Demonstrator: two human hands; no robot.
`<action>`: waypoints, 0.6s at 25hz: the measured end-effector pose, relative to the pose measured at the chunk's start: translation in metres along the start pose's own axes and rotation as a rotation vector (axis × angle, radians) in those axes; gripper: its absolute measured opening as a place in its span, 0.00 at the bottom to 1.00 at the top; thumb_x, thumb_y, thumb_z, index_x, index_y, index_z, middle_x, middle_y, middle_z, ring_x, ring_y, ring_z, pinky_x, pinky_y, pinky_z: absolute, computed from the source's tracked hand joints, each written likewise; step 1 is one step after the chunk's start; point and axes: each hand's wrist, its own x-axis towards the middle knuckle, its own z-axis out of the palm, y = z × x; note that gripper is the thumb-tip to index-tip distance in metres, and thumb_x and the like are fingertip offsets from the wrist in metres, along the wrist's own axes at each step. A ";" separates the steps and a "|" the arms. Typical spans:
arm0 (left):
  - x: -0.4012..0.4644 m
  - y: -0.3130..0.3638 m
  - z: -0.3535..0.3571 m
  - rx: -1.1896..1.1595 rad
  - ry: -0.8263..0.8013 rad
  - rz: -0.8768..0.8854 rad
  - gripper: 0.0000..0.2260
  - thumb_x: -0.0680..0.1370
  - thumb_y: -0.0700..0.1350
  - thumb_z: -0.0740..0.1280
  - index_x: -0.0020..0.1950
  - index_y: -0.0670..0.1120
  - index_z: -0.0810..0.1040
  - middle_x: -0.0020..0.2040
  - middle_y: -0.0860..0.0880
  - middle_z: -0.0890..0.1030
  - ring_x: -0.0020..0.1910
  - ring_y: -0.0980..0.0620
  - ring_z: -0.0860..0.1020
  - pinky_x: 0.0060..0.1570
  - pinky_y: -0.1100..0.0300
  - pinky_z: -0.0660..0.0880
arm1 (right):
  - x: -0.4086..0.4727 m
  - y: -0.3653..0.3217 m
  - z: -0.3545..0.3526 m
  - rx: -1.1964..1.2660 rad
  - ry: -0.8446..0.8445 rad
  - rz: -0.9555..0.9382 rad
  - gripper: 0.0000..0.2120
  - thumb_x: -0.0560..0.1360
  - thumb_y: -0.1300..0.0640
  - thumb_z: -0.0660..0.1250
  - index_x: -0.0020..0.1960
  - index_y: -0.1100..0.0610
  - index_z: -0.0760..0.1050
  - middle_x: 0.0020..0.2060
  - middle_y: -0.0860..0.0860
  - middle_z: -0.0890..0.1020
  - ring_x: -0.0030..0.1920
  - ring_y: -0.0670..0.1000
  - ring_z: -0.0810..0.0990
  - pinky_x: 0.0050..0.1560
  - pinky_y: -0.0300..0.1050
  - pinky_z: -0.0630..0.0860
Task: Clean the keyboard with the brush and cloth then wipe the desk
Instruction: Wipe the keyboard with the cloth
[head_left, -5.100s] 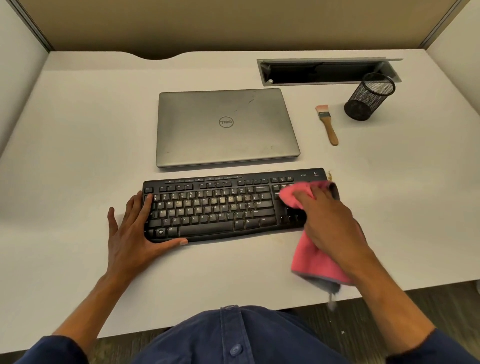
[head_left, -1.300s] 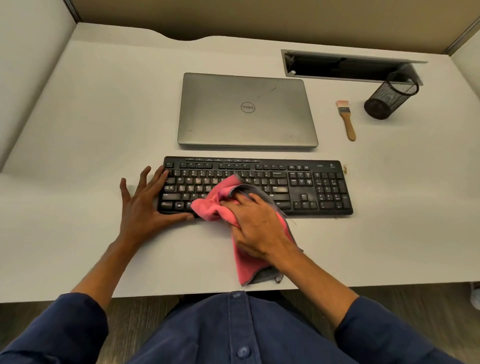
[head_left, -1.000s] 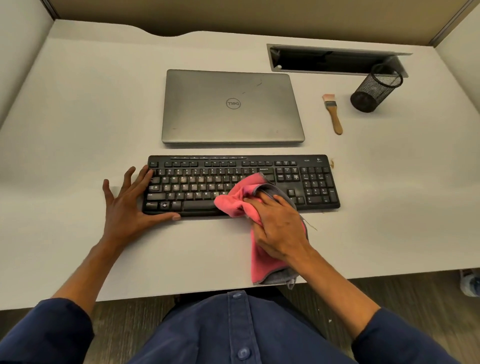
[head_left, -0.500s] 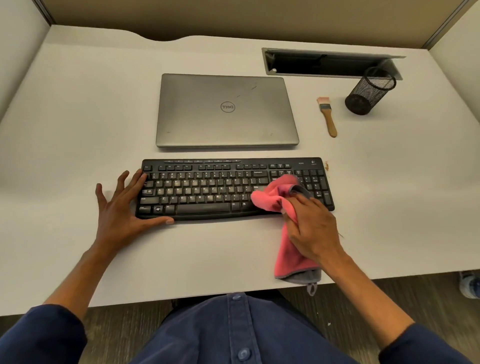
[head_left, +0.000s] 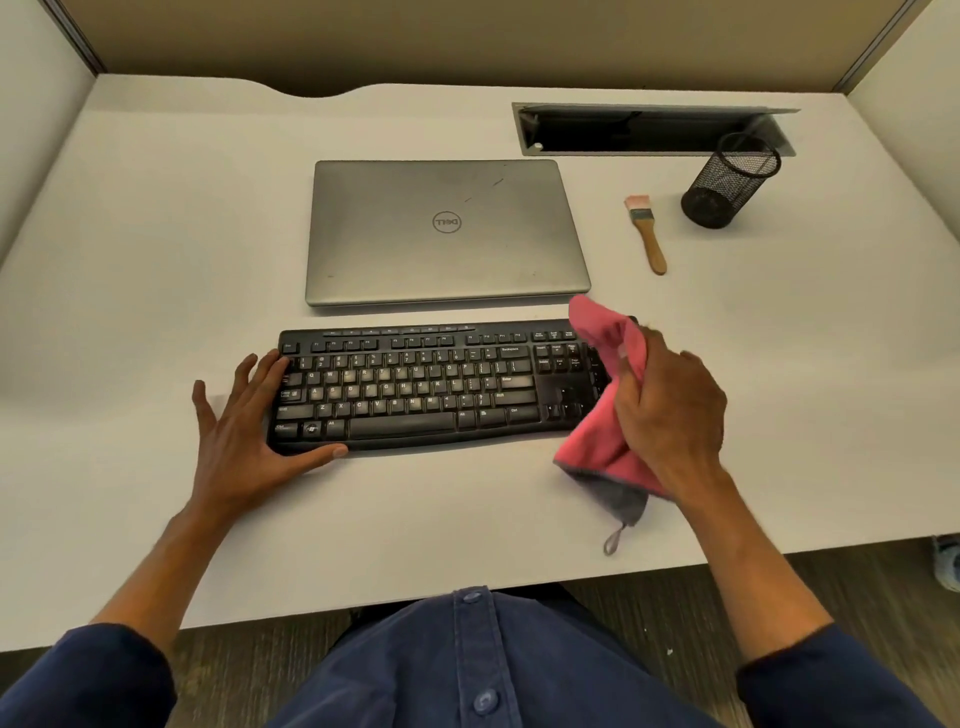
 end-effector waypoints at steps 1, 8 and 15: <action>0.000 0.004 0.000 0.010 0.004 0.012 0.56 0.62 0.82 0.58 0.80 0.49 0.57 0.80 0.49 0.60 0.80 0.52 0.53 0.76 0.38 0.39 | 0.013 -0.002 0.001 0.001 -0.005 -0.006 0.14 0.80 0.56 0.60 0.65 0.57 0.72 0.45 0.57 0.82 0.43 0.59 0.75 0.44 0.47 0.67; 0.022 0.063 0.022 0.199 -0.063 0.215 0.56 0.63 0.84 0.54 0.81 0.49 0.59 0.80 0.46 0.60 0.80 0.45 0.56 0.77 0.41 0.43 | 0.056 0.009 0.050 -0.038 -0.357 -0.260 0.20 0.82 0.55 0.57 0.74 0.51 0.66 0.71 0.53 0.72 0.72 0.56 0.67 0.74 0.53 0.60; 0.020 0.064 0.029 0.216 -0.035 0.191 0.53 0.64 0.83 0.54 0.80 0.50 0.62 0.80 0.47 0.61 0.78 0.45 0.60 0.76 0.44 0.51 | -0.003 0.035 0.042 -0.037 -0.436 -0.322 0.25 0.83 0.52 0.51 0.80 0.50 0.55 0.79 0.50 0.58 0.79 0.52 0.53 0.78 0.49 0.49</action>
